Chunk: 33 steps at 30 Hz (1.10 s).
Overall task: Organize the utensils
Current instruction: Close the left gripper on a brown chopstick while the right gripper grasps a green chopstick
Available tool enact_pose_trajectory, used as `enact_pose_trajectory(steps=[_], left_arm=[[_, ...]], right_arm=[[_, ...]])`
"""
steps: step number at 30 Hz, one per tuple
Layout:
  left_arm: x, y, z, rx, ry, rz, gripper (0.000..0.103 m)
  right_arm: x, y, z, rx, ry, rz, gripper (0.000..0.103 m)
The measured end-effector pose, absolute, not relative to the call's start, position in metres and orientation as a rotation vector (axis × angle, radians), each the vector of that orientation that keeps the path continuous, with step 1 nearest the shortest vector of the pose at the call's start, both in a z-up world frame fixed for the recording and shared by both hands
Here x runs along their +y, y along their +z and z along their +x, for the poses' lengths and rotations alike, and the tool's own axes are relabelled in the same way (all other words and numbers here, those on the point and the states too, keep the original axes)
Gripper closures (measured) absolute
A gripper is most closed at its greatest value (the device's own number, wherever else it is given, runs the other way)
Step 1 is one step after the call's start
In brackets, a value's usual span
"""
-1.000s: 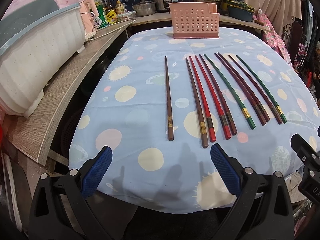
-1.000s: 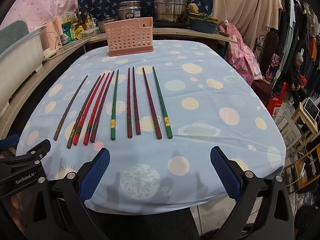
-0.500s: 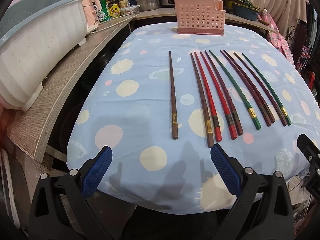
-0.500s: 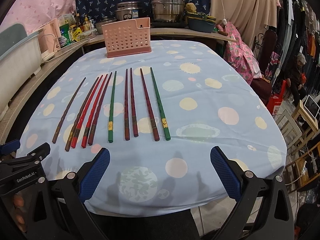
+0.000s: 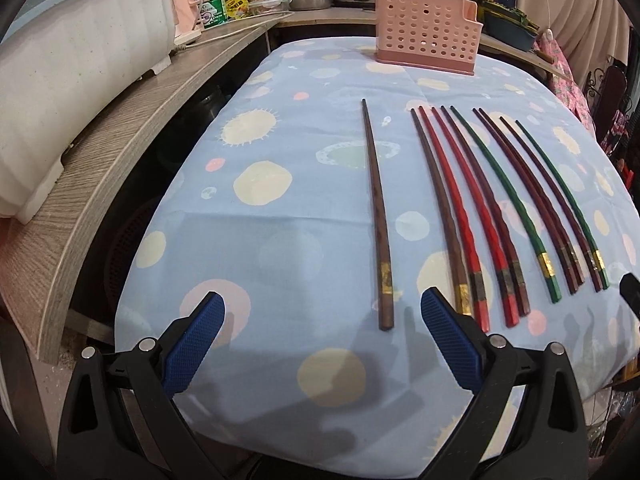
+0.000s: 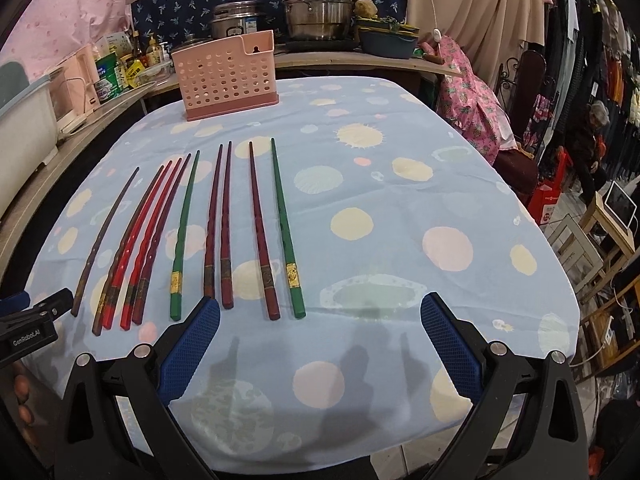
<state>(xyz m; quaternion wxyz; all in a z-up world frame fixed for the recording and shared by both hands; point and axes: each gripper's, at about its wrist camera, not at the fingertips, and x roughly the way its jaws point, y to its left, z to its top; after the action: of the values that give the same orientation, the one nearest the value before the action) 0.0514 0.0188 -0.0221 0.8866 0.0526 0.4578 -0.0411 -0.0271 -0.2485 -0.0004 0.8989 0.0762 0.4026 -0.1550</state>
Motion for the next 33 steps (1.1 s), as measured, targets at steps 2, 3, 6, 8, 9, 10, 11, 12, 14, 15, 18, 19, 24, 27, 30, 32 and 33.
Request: enact_pose_trajectory(steps=[2, 3, 6, 8, 9, 10, 11, 12, 14, 15, 18, 19, 24, 27, 30, 32, 33], left_arm=[[0.018, -0.025, 0.055, 0.955, -0.09, 0.109, 0.009], [0.018, -0.027, 0.057, 0.957, -0.093, 0.108, 0.009], [0.017, -0.03, 0.061, 0.965, -0.106, 0.102, 0.013], [0.017, -0.033, 0.064, 0.979, -0.114, 0.092, 0.017], [0.017, -0.035, 0.065, 0.988, -0.121, 0.084, 0.019], [0.018, -0.036, 0.066, 0.998, -0.13, 0.075, 0.023], [0.018, -0.037, 0.066, 1.0, -0.134, 0.067, 0.023], [0.018, -0.036, 0.066, 0.995, -0.137, 0.065, 0.024], [0.018, -0.036, 0.066, 0.992, -0.143, 0.065, 0.031], [0.018, -0.035, 0.065, 0.99, -0.148, 0.064, 0.034], [0.017, -0.033, 0.065, 0.985, -0.167, 0.06, 0.049], [0.016, -0.033, 0.065, 0.985, -0.176, 0.059, 0.055], [0.012, -0.03, 0.062, 0.99, -0.221, 0.05, 0.087], [0.01, -0.029, 0.063, 1.0, -0.243, 0.038, 0.095], [0.009, -0.029, 0.062, 1.002, -0.25, 0.039, 0.096], [0.008, -0.029, 0.063, 1.005, -0.254, 0.04, 0.096], [0.007, -0.029, 0.063, 1.006, -0.256, 0.039, 0.096]], right_arm=[[-0.253, -0.002, -0.02, 0.836, -0.322, 0.164, 0.007], [-0.256, -0.002, -0.016, 0.837, -0.321, 0.167, 0.009], [-0.26, -0.002, -0.006, 0.836, -0.314, 0.172, 0.018], [-0.262, -0.002, 0.0, 0.834, -0.308, 0.178, 0.023], [-0.264, -0.003, 0.004, 0.837, -0.302, 0.184, 0.027], [-0.265, -0.004, 0.006, 0.841, -0.294, 0.19, 0.03], [-0.265, -0.006, 0.009, 0.848, -0.287, 0.196, 0.035], [-0.266, -0.009, 0.011, 0.855, -0.28, 0.2, 0.039], [-0.264, -0.015, 0.015, 0.875, -0.263, 0.206, 0.046], [-0.264, -0.017, 0.016, 0.885, -0.257, 0.208, 0.05], [-0.26, -0.023, 0.017, 0.903, -0.234, 0.211, 0.058], [-0.259, -0.023, 0.017, 0.899, -0.229, 0.211, 0.058], [-0.259, -0.022, 0.014, 0.9, -0.202, 0.22, 0.071], [-0.261, -0.025, 0.014, 0.912, -0.195, 0.219, 0.084], [-0.262, -0.026, 0.013, 0.913, -0.193, 0.208, 0.088], [-0.261, -0.026, 0.012, 0.912, -0.189, 0.194, 0.089], [-0.26, -0.026, 0.012, 0.912, -0.189, 0.185, 0.089]])
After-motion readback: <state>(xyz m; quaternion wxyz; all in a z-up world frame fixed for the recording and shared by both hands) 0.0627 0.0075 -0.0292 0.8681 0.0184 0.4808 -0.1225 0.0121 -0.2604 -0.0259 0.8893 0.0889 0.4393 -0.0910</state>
